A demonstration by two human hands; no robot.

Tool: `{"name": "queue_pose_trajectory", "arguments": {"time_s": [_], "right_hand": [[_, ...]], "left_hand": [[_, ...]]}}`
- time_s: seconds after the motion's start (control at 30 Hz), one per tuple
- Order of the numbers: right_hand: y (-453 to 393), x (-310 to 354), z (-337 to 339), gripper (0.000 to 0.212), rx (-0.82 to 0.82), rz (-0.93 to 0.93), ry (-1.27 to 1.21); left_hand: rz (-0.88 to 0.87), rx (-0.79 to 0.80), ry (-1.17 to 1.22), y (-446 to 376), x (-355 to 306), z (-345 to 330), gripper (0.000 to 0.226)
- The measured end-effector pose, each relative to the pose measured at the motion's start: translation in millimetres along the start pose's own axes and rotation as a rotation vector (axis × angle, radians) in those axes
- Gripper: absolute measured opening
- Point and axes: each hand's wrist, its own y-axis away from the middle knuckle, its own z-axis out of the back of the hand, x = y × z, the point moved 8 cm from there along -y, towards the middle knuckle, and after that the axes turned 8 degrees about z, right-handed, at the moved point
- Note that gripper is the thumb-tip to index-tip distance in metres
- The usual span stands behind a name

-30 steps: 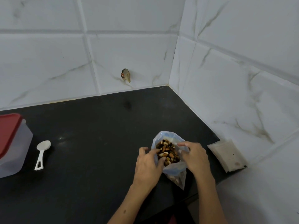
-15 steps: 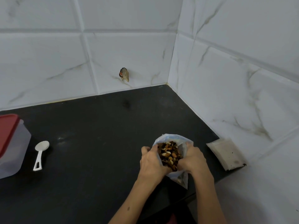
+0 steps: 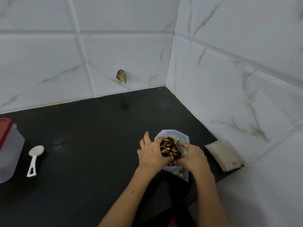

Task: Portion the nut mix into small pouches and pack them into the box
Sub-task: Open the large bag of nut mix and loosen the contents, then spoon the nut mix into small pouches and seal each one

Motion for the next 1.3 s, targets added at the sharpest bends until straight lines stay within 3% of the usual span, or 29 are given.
{"name": "queue_pose_trajectory", "arguments": {"time_s": [0.13, 0.47, 0.6, 0.7, 0.87, 1.0, 1.17, 1.3], "right_hand": [[0.5, -8.1, 5.3, 0.067, -0.04, -0.065, -0.013], [10.9, -8.8, 10.6, 0.042, -0.259, -0.136, -0.037], [8.5, -15.9, 16.6, 0.036, -0.267, -0.071, -0.1], [10.1, -15.4, 28.1, 0.028, -0.378, -0.005, -0.135], [8.9, 21.0, 48.3, 0.023, -0.532, 0.126, -0.248], [0.7, 85.2, 41.4, 0.019, -0.461, 0.307, -0.388], [-16.4, 173.2, -32.7, 0.018, -0.215, 0.448, -0.545], [-10.7, 236.6, -122.9, 0.019, 0.098, 0.442, -0.682]], "left_hand": [[0.044, 0.102, 0.0, -5.5, 3.5, -3.6, 0.094], [0.028, 0.119, 0.118, -4.4, 6.4, -7.1, 0.09], [0.003, 0.052, 0.231, -1.7, 13.8, -0.5, 0.061], [0.006, 0.009, 0.406, -2.7, 24.1, 15.6, 0.033], [0.075, -0.261, 0.685, -3.6, 63.6, 72.6, 0.025], [0.195, -0.524, 0.988, 10.5, 124.3, 112.0, 0.021], [0.384, -0.902, 1.063, 61.3, 200.5, 154.9, 0.026], [0.519, -0.91, 1.075, 82.3, 251.2, 165.0, 0.032]]}}
